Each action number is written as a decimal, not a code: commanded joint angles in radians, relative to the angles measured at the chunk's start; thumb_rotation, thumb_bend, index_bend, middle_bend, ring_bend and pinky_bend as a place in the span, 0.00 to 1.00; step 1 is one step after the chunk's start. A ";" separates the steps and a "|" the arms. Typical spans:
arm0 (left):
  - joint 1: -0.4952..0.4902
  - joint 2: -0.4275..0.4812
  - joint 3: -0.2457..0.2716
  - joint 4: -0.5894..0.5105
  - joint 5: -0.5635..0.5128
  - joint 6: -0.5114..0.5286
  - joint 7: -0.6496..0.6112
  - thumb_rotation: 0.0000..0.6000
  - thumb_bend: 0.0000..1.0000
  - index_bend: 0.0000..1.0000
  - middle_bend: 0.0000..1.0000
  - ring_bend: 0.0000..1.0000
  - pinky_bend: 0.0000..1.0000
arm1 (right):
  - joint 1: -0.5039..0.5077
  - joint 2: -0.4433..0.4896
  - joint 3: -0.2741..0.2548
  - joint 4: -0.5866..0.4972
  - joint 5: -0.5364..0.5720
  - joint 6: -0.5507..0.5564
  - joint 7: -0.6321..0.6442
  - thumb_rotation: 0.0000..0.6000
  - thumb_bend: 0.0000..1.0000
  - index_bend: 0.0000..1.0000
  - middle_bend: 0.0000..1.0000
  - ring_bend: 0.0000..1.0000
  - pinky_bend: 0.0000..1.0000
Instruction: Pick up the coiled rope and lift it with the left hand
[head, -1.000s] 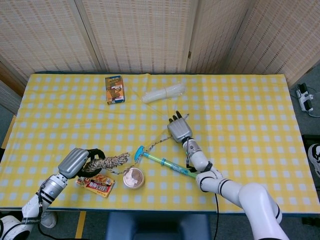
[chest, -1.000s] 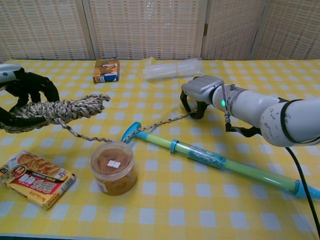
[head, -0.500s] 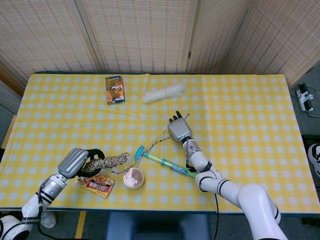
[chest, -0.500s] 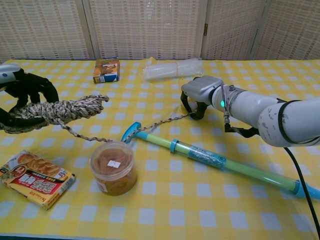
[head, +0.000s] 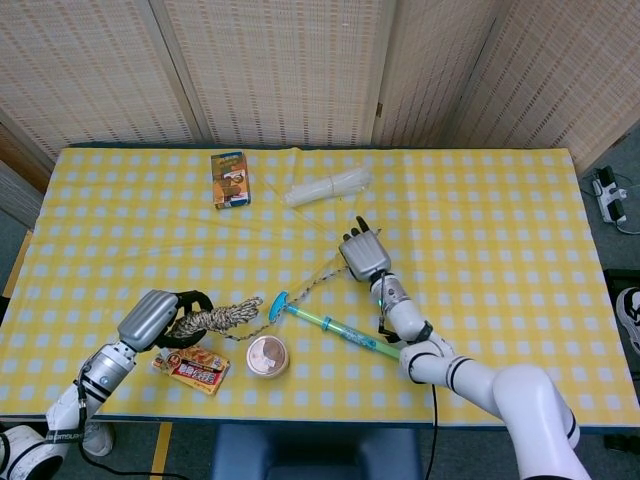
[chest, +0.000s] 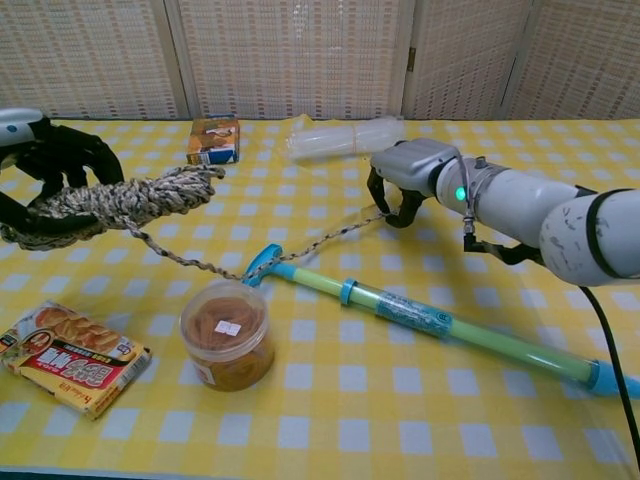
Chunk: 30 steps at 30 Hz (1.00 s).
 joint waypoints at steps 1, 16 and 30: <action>-0.008 0.003 -0.009 -0.012 0.006 0.004 -0.010 1.00 0.70 0.62 0.63 0.64 0.74 | -0.036 0.063 0.008 -0.091 -0.034 0.061 0.041 1.00 0.46 0.65 0.37 0.24 0.05; -0.122 -0.045 -0.091 -0.150 0.014 -0.059 0.163 1.00 0.70 0.62 0.63 0.65 0.74 | -0.161 0.299 0.072 -0.561 -0.025 0.230 0.158 1.00 0.50 0.69 0.44 0.35 0.04; -0.279 -0.203 -0.183 -0.228 -0.481 -0.220 0.705 1.00 0.70 0.61 0.63 0.65 0.74 | -0.136 0.332 0.175 -0.880 0.118 0.334 0.117 1.00 0.53 0.69 0.49 0.40 0.10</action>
